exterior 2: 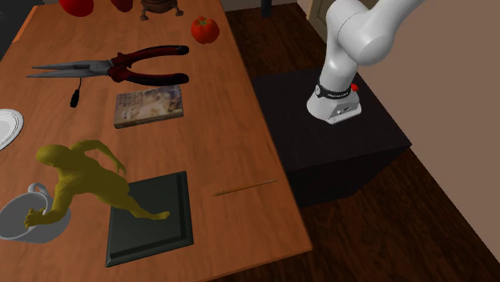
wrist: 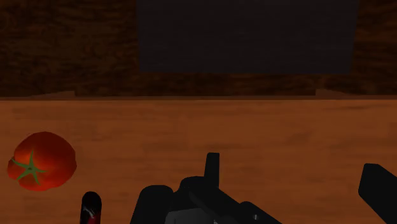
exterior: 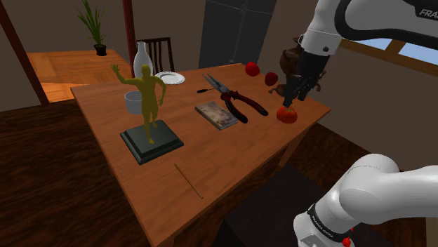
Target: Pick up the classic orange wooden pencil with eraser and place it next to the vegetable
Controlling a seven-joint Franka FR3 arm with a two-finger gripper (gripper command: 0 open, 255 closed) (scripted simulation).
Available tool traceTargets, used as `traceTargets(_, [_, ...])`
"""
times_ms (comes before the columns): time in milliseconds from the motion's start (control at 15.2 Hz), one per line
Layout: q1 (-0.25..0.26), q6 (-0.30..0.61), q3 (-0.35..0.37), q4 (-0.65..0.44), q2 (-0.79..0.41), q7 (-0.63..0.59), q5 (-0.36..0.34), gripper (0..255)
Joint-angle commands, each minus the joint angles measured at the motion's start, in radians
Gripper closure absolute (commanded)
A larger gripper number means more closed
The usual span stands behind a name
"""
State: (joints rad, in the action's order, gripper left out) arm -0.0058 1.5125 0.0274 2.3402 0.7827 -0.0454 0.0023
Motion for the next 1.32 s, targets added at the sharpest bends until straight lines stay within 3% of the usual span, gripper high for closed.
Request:
traceTargets(0, [0.0,0.0,0.0,0.0,0.0,0.0,0.0,0])
traceTargets(726, [0.068,0.235,0.252,0.091,-0.141,-0.234,0.088,0])
traceTargets(1254, [0.084,0.408,0.441,0.058,-0.36,-0.427,0.077,0])
